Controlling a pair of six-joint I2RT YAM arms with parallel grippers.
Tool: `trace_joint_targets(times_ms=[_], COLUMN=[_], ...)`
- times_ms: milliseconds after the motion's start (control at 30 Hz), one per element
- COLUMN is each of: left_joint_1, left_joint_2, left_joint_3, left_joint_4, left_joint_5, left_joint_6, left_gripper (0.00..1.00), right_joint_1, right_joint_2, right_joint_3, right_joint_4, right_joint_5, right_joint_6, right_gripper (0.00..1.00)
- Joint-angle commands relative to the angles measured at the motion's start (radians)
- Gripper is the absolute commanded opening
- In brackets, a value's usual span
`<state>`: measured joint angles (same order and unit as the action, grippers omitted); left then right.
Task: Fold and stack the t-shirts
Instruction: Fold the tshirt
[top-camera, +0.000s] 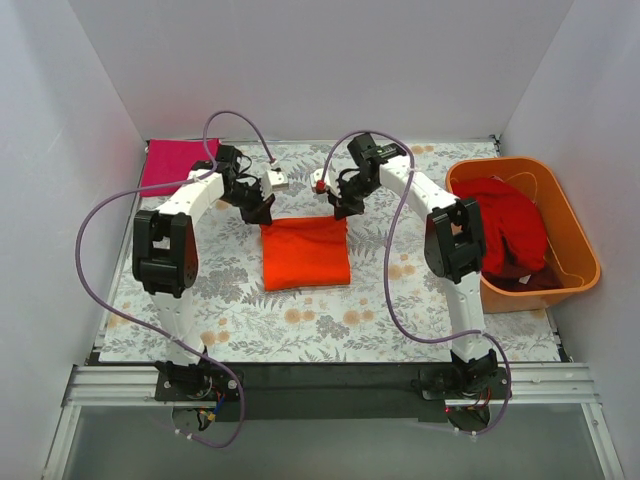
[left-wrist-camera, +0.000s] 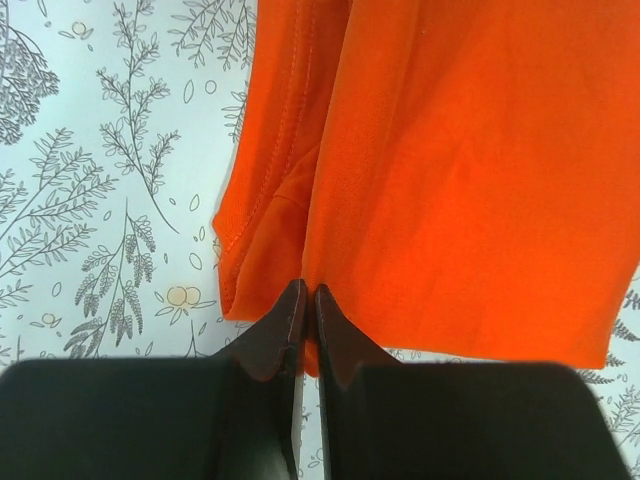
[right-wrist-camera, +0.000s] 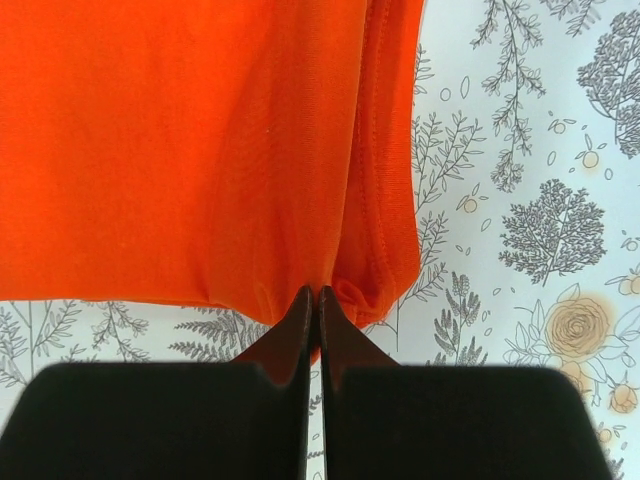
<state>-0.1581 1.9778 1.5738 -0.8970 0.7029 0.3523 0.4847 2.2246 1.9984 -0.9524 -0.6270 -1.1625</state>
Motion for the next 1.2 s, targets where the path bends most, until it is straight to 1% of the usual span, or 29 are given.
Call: trace_joint_targets(times_ms=[0, 33, 200, 300, 333, 400, 433, 467, 500, 533, 567, 600, 667, 700, 733, 767, 800, 833, 867, 900, 933, 967, 1000, 1033, 1067, 1100, 1133, 1167], left_joint_1=[0.011, 0.012, 0.012, 0.014, 0.015, 0.017, 0.022, 0.026, 0.031, 0.044, 0.054, 0.063, 0.08, 0.08, 0.078, 0.075, 0.072, 0.06, 0.052, 0.04, 0.014, -0.003, -0.024, -0.068, -0.089, -0.106, -0.122, -0.127], left_joint_2=[0.012, 0.015, 0.042, 0.059, 0.067, 0.073, 0.072, 0.067, 0.061, 0.05, 0.023, 0.003, -0.046, -0.103, -0.129, -0.155, -0.186, -0.198, -0.209, -0.233, -0.249, -0.264, -0.286, -0.322, -0.338, -0.35, -0.358, -0.358], left_joint_3=[0.031, 0.028, 0.035, 0.035, 0.038, 0.043, 0.045, 0.049, 0.048, 0.045, 0.038, 0.032, 0.0, -0.056, -0.082, -0.115, -0.157, -0.181, -0.202, -0.263, -0.296, -0.334, -0.378, -0.453, -0.498, -0.536, -0.569, -0.634], left_joint_4=[0.035, 0.067, 0.086, 0.141, 0.176, 0.213, 0.255, 0.282, 0.308, 0.361, 0.381, 0.392, 0.403, 0.402, 0.399, 0.398, 0.398, 0.4, 0.405, 0.415, 0.453, 0.481, 0.506, 0.545, 0.569, 0.595, 0.651, 0.685], left_joint_5=[-0.02, -0.025, -0.031, -0.052, -0.06, -0.091, -0.101, -0.112, -0.141, -0.154, -0.163, -0.163, -0.1, -0.073, 0.008, 0.048, 0.094, 0.131, 0.214, 0.248, 0.28, 0.344, 0.351, 0.349, 0.346, 0.349, 0.349, 0.352], left_joint_6=[0.004, -0.002, -0.007, -0.056, -0.096, -0.149, -0.217, -0.267, -0.313, -0.347, -0.466, -0.505, -0.584, -0.648, -0.683, -0.728, -0.844, -0.895, -0.953, -1.061, -1.12, -1.165, -1.2, -1.258, -1.279, -1.314, -1.387, -1.435], left_gripper=[0.0, 0.0, 0.0, 0.01, 0.05, 0.12, 0.16, 0.28, 0.33, 0.36, 0.39, 0.4, 0.4, 0.4, 0.4, 0.4, 0.4, 0.42, 0.43, 0.44, 0.46, 0.47, 0.47, 0.48, 0.48, 0.48, 0.48, 0.48], right_joint_1=[-0.009, -0.012, -0.018, -0.024, -0.028, -0.031, -0.035, -0.038, -0.047, -0.052, -0.057, -0.061, -0.08, -0.086, -0.09, -0.09, -0.087, -0.084, -0.08, -0.063, -0.052, -0.041, -0.016, 0.0, 0.017, 0.044, 0.055, 0.063], right_joint_2=[0.023, 0.032, 0.05, 0.072, 0.082, 0.092, 0.096, 0.093, 0.089, 0.07, 0.058, 0.043, -0.014, -0.037, -0.083, -0.104, -0.124, -0.152, -0.161, -0.163, -0.166, -0.169, -0.174, -0.184, -0.193, -0.203, -0.223, -0.233], right_joint_3=[0.049, 0.05, 0.068, 0.1, 0.109, 0.149, 0.163, 0.172, 0.175, 0.172, 0.166, 0.157, 0.117, 0.094, 0.068, 0.001, -0.028, -0.064, -0.117, -0.14, -0.16, -0.182, -0.238, -0.266, -0.307, -0.393, -0.444, -0.488], right_joint_4=[-0.043, -0.042, -0.036, -0.029, -0.025, -0.003, 0.001, 0.01, 0.038, 0.056, 0.076, 0.092, 0.113, 0.115, 0.118, 0.122, 0.126, 0.129, 0.154, 0.158, 0.161, 0.165, 0.173, 0.184, 0.208, 0.292, 0.338, 0.401], right_joint_5=[0.024, 0.026, 0.044, 0.061, 0.072, 0.092, 0.102, 0.105, 0.11, 0.131, 0.144, 0.15, 0.109, 0.067, -0.021, -0.071, -0.127, -0.23, -0.275, -0.315, -0.38, -0.41, -0.436, -0.46, -0.462, -0.468, -0.474, -0.471], right_joint_6=[-0.034, -0.035, -0.029, -0.002, 0.01, 0.075, 0.099, 0.128, 0.197, 0.234, 0.271, 0.318, 0.427, 0.458, 0.524, 0.556, 0.587, 0.631, 0.715, 0.753, 0.78, 0.823, 0.84, 0.857, 0.888, 0.955, 0.998, 1.035], right_gripper=[0.01, 0.01, 0.01, 0.01, 0.01, 0.15, 0.21, 0.34, 0.44, 0.5, 0.6, 0.6, 0.61, 0.61, 0.6, 0.6, 0.6, 0.6, 0.6, 0.6, 0.6, 0.6, 0.59, 0.59, 0.58, 0.57, 0.57, 0.57])
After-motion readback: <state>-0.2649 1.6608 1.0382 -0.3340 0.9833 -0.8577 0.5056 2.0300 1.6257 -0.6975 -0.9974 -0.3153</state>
